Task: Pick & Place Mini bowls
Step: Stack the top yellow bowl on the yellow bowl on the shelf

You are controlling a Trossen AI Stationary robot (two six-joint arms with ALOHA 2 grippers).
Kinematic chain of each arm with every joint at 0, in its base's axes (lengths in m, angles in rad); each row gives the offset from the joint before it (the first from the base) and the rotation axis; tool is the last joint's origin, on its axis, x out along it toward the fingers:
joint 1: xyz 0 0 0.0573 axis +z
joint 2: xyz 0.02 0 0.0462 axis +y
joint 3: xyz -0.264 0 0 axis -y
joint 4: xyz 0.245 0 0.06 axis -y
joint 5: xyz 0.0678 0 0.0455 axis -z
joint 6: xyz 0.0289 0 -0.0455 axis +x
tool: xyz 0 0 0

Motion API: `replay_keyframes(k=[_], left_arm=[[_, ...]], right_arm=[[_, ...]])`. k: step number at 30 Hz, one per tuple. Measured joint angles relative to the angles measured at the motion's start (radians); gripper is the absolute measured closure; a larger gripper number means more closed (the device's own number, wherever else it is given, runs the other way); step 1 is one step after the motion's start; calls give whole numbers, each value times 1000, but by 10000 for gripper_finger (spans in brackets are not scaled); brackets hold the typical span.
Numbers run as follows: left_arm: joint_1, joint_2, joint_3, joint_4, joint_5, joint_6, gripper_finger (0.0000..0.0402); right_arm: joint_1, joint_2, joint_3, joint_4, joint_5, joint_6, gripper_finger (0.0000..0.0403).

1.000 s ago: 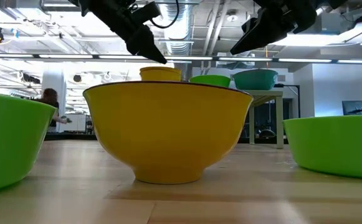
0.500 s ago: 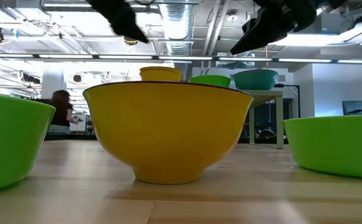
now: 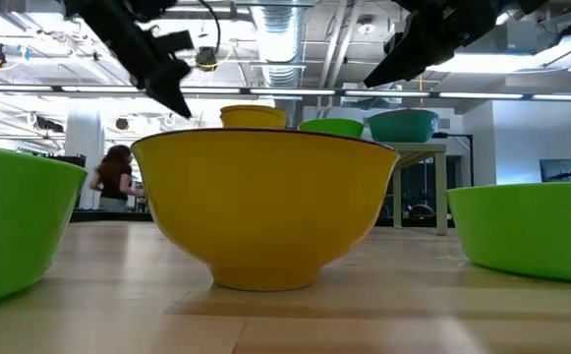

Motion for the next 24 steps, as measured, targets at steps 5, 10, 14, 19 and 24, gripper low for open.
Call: replay_keyframes(k=[5,10,14,19,24], left_arm=[[32,105,-13,153,61,27,394],[57,200,-13,277,122,65,394],[59,239,-13,350,123,101,393],[56,232,-13,388,148,107,395],[56,230,-12,404,224,105,394]], right_arm=[[0,0,0,0,0,0,301],[-2,0,0,2,1,-41,301],[-2,0,0,3,1,-45,301],[-2,0,0,7,2,-87,301],[-3,0,0,8,2,-95,301]])
